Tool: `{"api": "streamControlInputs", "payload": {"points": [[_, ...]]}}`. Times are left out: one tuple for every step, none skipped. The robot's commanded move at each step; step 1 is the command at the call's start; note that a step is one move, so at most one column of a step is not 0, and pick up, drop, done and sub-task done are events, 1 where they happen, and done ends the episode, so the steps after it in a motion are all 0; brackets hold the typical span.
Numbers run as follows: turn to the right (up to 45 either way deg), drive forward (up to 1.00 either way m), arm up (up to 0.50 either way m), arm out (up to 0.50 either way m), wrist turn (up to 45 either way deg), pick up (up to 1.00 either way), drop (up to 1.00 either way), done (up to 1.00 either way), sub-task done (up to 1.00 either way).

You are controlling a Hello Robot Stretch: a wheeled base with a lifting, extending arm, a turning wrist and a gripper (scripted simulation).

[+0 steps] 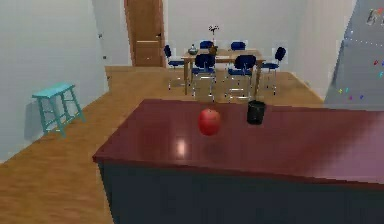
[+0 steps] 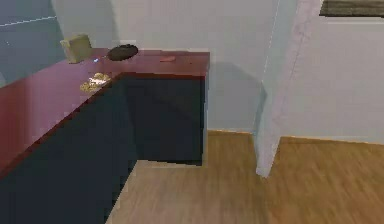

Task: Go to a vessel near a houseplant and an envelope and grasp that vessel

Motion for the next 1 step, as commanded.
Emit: {"api": "streamControlInputs", "payload": {"points": [[-45.0, 0.0, 0.0, 0.0, 0.0, 0.0, 0.0, 0.0, 0.0]]}}
